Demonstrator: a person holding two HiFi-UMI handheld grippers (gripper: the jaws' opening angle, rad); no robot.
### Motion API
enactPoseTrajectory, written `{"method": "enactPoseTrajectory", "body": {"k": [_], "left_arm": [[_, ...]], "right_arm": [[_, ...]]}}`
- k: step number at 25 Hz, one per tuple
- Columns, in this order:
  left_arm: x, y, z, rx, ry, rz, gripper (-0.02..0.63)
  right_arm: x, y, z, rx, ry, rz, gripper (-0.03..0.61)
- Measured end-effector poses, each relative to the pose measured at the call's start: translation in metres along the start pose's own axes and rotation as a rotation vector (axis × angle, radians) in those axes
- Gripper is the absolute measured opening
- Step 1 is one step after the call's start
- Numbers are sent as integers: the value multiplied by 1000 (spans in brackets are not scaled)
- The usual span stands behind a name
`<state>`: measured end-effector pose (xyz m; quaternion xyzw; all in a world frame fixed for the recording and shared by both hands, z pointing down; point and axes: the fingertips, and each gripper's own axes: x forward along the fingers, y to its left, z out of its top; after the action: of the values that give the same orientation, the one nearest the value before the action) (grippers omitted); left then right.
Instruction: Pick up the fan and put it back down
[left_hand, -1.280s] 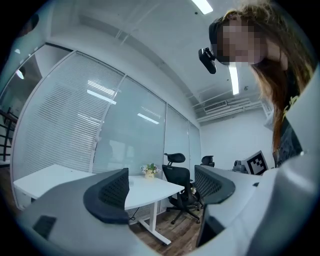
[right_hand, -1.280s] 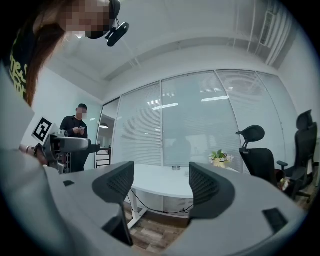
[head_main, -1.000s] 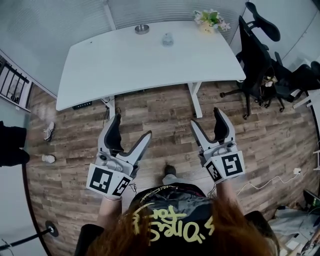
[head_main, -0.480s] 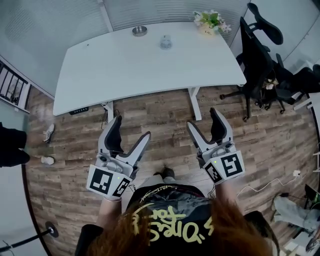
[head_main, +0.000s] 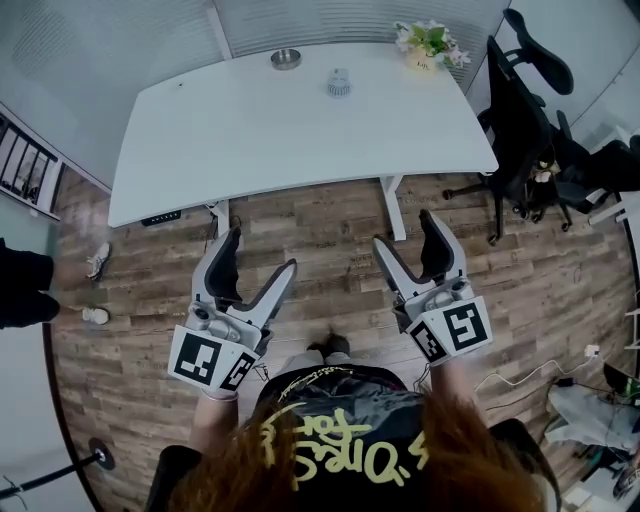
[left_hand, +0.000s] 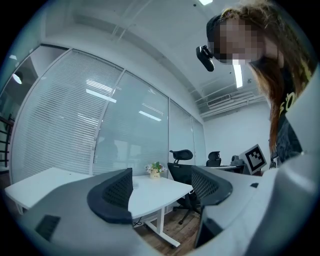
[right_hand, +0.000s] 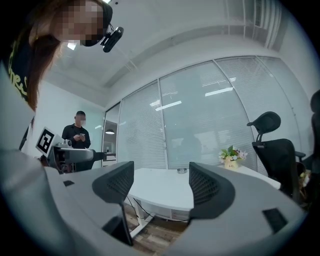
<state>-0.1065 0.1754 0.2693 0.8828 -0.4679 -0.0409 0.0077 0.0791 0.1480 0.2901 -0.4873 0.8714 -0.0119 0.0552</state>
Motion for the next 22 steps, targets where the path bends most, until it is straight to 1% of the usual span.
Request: {"method": "enactPoseTrajectory", "body": {"k": [5,10,15,18,22], "left_arm": [[0,15,5,-3,-17,39,359],[4,13,7,2,-22,48,357],[5,8,4,-5,-29,71,347],[1,9,0,-27,-29,86,347],[-4,19,-6,-29,-20,111,347]], "right_arm": [[7,1,3,-20,-4,19,325],[5,-7,3,-9,-3,17,325],[0,-17,0,-14,5,16,325],[-1,-23,-4,-15,11,8,325],[8,-23,-7,-20,12,14,325]]}}
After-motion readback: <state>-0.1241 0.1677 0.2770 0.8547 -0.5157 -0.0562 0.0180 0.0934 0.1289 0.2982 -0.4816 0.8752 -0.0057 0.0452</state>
